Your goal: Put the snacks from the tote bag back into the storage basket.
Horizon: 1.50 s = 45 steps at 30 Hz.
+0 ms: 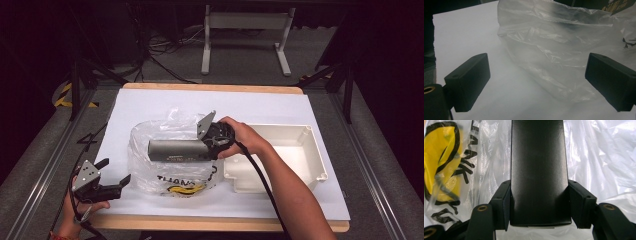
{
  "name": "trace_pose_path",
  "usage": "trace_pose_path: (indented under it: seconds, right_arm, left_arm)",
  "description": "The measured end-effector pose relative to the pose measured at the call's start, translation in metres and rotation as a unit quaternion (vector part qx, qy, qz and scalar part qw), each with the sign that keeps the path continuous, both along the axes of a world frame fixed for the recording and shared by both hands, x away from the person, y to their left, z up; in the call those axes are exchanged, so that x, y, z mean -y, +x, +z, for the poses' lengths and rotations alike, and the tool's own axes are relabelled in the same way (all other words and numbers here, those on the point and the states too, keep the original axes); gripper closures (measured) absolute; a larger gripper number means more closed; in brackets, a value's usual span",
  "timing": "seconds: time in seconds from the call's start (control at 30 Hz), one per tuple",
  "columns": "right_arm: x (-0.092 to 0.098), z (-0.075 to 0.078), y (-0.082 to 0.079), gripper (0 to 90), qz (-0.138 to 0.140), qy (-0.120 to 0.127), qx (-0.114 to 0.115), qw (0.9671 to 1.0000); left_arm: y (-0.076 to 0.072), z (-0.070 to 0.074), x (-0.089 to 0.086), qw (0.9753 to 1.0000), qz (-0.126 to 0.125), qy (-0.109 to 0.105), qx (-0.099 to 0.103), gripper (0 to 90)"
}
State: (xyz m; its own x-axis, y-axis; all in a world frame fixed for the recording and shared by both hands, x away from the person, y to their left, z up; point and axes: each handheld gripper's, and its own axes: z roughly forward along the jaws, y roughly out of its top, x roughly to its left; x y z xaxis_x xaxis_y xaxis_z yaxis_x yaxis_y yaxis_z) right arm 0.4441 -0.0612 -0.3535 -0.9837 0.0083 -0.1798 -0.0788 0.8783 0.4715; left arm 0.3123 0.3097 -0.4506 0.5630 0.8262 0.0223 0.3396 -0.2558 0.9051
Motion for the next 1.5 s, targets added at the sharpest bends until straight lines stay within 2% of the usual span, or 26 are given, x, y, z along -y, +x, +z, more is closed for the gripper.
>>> trace_pose_path:
  seconds: [0.2, 0.53, 0.77, 0.87, 1.07, 1.43, 1.5]
  right_arm:
    - [0.006, 0.014, -0.002, 43.2, 0.011, 0.023, 0.016, 0.9996]
    - [0.019, 0.029, -0.006, 43.2, 0.01, 0.027, 0.019, 0.9994]
    - [0.041, 0.041, -0.012, 43.2, 0.012, 0.029, 0.027, 0.9992]
    - [0.056, 0.05, -0.015, 43.2, 0.008, 0.031, 0.029, 0.9991]
    - [0.077, 0.057, -0.018, 43.2, -0.001, 0.032, 0.036, 0.9988]
    - [0.133, 0.067, -0.027, 43.2, -0.04, 0.04, 0.05, 0.9972]
    - [0.139, 0.068, -0.027, 43.2, -0.042, 0.042, 0.053, 0.9968]
  left_arm:
    - [0.0, 0.0, -0.001, 1.0, 0.001, -0.001, 0.0, 6.9]
    - [0.0, 0.0, -0.001, 1.0, 0.002, 0.001, -0.001, 6.9]
    - [0.001, -0.001, 0.0, 1.0, 0.0, 0.0, -0.006, 6.9]
    - [0.001, -0.001, 0.001, 1.0, 0.0, 0.003, -0.005, 6.9]
    - [0.001, 0.0, 0.0, 1.0, 0.002, 0.002, -0.003, 6.9]
    - [0.001, 0.001, -0.001, 1.0, 0.007, 0.0, -0.001, 6.9]
    - [0.001, 0.001, -0.001, 1.0, 0.007, 0.0, 0.0, 6.9]
